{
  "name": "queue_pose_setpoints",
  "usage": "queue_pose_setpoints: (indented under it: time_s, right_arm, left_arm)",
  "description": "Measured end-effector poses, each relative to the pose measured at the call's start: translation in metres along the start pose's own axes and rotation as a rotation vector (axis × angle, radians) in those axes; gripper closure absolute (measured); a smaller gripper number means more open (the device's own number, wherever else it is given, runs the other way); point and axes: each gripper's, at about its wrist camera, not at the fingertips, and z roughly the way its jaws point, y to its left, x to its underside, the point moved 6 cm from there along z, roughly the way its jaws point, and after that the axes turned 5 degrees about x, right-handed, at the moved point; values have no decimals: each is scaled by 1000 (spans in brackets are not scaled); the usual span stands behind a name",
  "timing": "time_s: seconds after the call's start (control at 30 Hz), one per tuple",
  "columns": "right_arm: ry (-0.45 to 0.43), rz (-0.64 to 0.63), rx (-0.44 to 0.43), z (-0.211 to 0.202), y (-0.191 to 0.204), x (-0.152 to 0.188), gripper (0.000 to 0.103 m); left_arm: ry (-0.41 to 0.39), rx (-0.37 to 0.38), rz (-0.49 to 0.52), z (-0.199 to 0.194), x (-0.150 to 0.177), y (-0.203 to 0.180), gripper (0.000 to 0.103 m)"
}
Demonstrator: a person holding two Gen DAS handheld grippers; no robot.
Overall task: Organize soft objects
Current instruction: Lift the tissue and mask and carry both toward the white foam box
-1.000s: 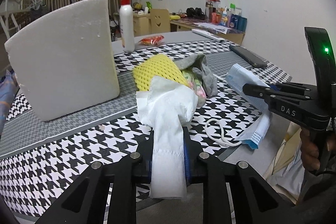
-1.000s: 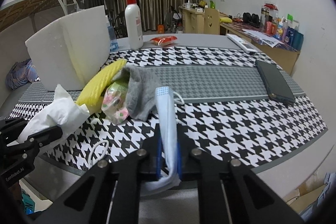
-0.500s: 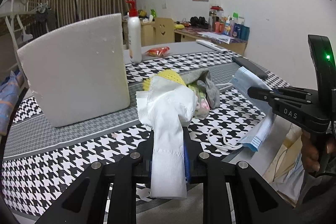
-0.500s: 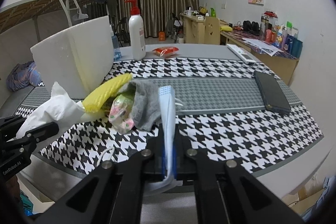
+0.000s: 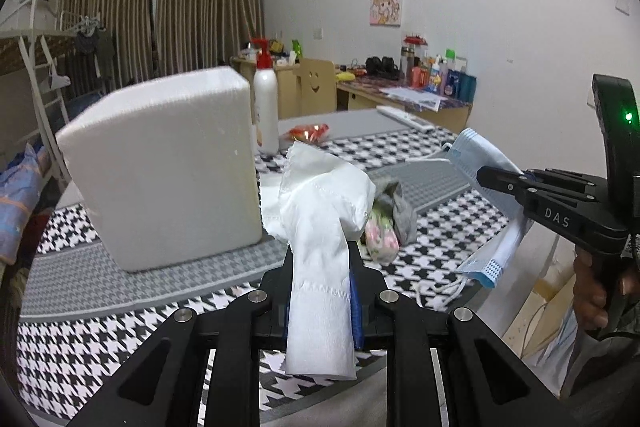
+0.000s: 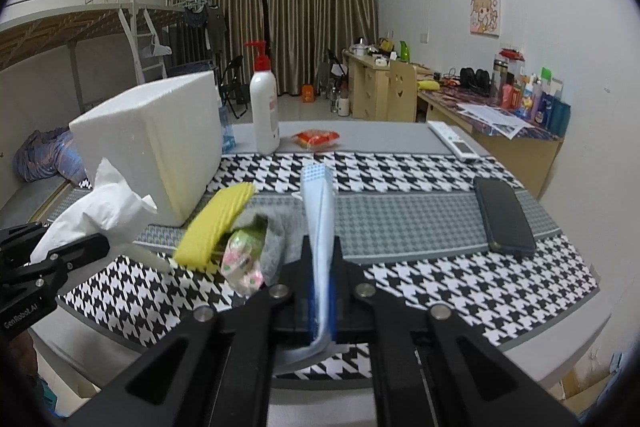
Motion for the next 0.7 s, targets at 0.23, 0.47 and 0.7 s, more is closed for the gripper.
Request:
queue_pose_setpoints:
  time_s: [0.23, 0.47, 0.7]
  right_arm:
    - [-36, 1, -3, -4, 1, -17, 96]
    - [-56, 8, -7, -2, 1, -31, 96]
    - [-68, 20, -8, 1, 0, -38, 96]
  left_arm:
    - [-30, -8, 0, -4, -15, 3, 81]
    - [-62, 1, 1, -10, -30, 9, 81]
    - [-79, 27, -17, -10, -44, 18, 81]
